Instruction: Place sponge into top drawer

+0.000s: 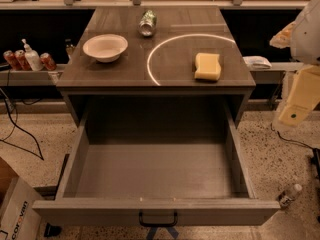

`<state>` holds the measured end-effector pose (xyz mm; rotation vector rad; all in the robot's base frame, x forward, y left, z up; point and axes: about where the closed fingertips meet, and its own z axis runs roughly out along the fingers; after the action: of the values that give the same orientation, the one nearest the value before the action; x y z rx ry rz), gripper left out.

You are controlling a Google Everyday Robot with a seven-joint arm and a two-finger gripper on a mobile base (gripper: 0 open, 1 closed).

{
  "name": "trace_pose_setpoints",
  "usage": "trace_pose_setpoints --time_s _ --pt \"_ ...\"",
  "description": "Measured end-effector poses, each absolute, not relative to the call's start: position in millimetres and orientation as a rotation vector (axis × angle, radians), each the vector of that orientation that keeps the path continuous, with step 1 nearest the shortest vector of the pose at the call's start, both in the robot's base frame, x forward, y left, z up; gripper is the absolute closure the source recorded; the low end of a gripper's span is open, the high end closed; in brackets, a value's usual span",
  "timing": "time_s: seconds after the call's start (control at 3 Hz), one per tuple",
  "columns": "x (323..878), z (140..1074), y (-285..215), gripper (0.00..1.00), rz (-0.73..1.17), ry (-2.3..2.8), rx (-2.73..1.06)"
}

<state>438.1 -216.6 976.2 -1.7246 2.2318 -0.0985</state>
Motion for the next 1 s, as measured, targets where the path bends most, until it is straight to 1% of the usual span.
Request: trace_pose_setpoints --time_s 0.33,1.0 --pt "438 976 -217 0.0 -0.099 2.232 -1.725" --pt "467 974 -188 0.0 0.007 2.1 -1.664"
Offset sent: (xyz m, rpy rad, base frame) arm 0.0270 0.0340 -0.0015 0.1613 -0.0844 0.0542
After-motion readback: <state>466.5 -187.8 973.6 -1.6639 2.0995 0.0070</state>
